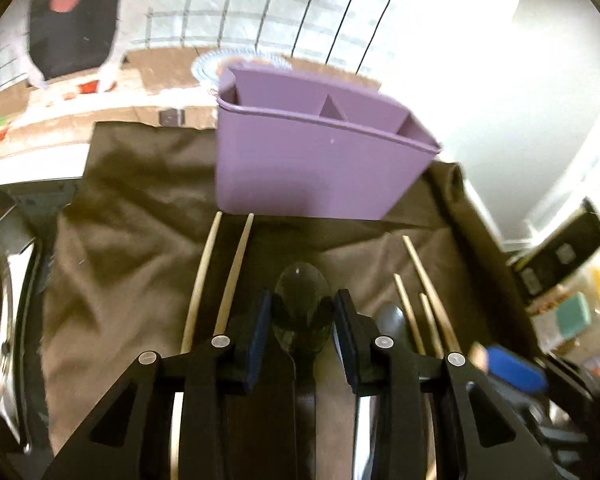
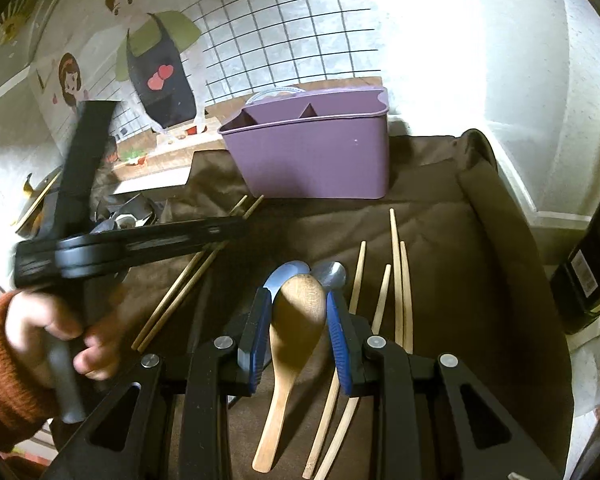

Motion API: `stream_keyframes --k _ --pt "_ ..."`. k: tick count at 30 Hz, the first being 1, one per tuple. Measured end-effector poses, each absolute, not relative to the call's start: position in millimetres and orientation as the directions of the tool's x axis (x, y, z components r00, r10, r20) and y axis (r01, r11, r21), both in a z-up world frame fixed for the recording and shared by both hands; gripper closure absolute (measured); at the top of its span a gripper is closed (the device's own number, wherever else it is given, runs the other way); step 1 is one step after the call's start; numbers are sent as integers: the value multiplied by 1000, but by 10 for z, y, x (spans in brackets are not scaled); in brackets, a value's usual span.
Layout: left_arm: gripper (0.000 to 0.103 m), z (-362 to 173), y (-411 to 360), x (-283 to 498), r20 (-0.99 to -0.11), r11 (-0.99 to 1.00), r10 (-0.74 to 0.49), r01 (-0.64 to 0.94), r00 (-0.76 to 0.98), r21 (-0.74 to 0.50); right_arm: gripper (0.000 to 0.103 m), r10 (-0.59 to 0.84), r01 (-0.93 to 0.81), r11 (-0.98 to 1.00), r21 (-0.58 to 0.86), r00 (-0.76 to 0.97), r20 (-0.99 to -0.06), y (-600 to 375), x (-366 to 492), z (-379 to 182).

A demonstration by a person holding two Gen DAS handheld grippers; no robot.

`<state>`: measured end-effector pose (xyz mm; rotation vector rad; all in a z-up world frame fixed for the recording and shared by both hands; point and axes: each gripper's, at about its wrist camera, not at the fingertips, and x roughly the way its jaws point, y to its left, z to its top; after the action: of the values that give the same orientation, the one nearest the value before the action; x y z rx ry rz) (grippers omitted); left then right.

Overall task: Organize utensils
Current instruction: 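Hold the wooden spoon in the right gripper while the left gripper grasps the black spoon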

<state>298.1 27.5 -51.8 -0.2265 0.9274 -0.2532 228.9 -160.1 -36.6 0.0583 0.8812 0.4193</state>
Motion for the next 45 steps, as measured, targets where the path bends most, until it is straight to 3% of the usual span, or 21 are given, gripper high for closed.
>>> stream_keyframes --k 9,32,34,42,45 --pt "70 -382 482 2409 -717 938 -331 130 613 -321 76 392 -400 896 193 505 -769 -1366 2254 -473" --pt "70 267 541 1966 -598 922 -372 207 710 -328 78 367 -405 908 107 646 -670 -1343 1910 139" --pt "70 313 538 1954 -590 923 -370 211 717 -322 102 366 -405 908 104 649 -667 -1340 1907 170" --pt "70 361 592 1932 -584 927 -357 199 729 -318 100 361 -406 907 109 620 -696 -1338 1963 103" --pt "70 349 682 1920 -587 928 -348 180 731 -327 80 384 -424 894 141 566 -729 -1295 2053 -31"
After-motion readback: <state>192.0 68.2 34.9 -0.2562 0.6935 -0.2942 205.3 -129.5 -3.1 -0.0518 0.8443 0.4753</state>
